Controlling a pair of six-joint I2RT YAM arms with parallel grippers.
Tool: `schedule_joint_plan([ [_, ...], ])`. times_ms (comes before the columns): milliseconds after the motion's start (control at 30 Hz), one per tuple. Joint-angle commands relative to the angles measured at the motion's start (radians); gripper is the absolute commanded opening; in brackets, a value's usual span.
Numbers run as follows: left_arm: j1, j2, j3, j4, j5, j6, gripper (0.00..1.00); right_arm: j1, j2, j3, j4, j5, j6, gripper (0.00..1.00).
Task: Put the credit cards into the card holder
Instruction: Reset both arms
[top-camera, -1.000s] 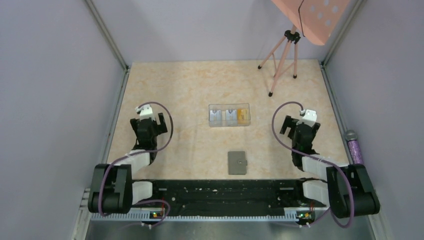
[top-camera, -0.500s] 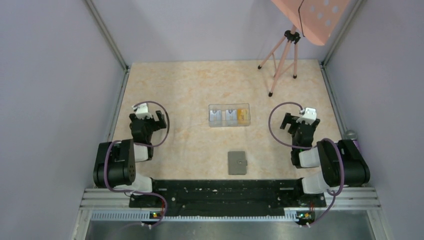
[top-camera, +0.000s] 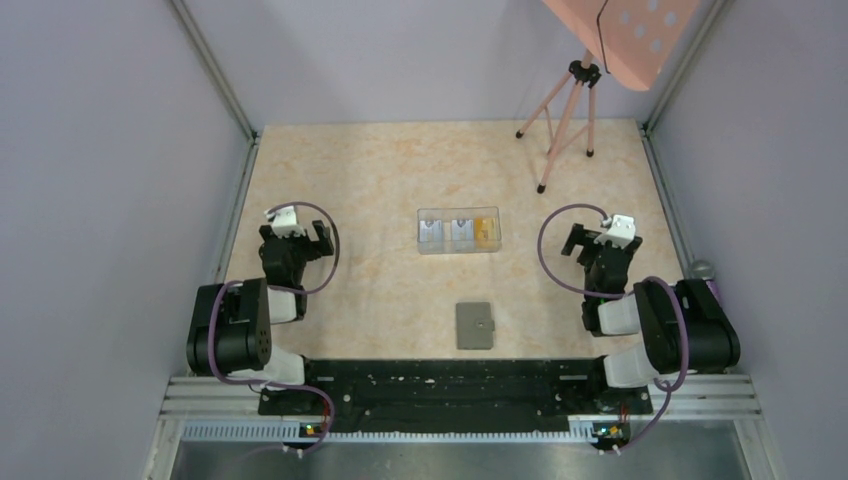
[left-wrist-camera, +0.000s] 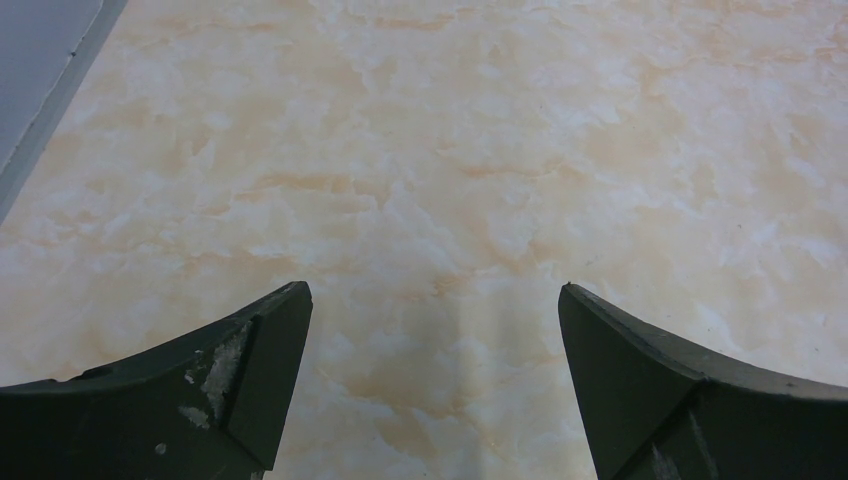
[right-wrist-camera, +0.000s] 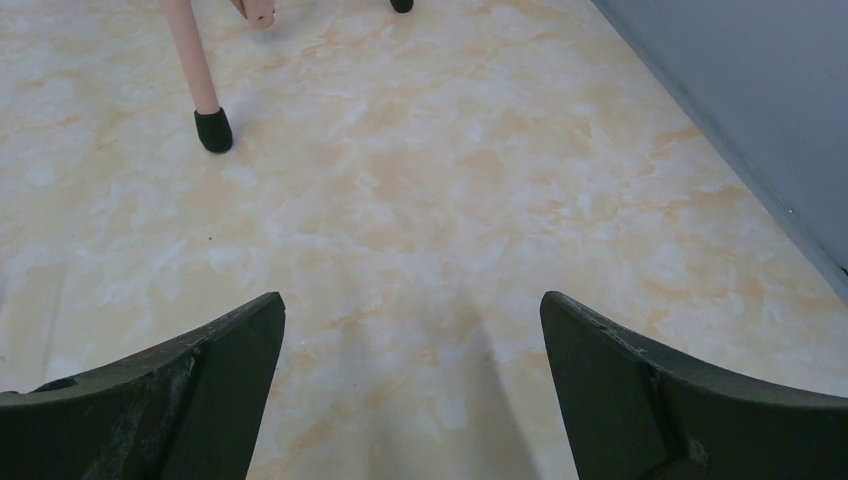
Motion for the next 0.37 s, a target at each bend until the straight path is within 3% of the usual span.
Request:
schedule_joint_plan([
  [0, -0.004, -0.01, 0.015, 0.06, 0.01, 0.018, 0.99, -0.008, -0.005, 0.015, 0.062, 0.008, 0.006, 0.99],
  [333, -0.024, -0.01, 0.025, 0.035, -0.033, 0.026, 0.99, -0.009, -0.005, 0.015, 0.062, 0.008, 0.004, 0.99],
])
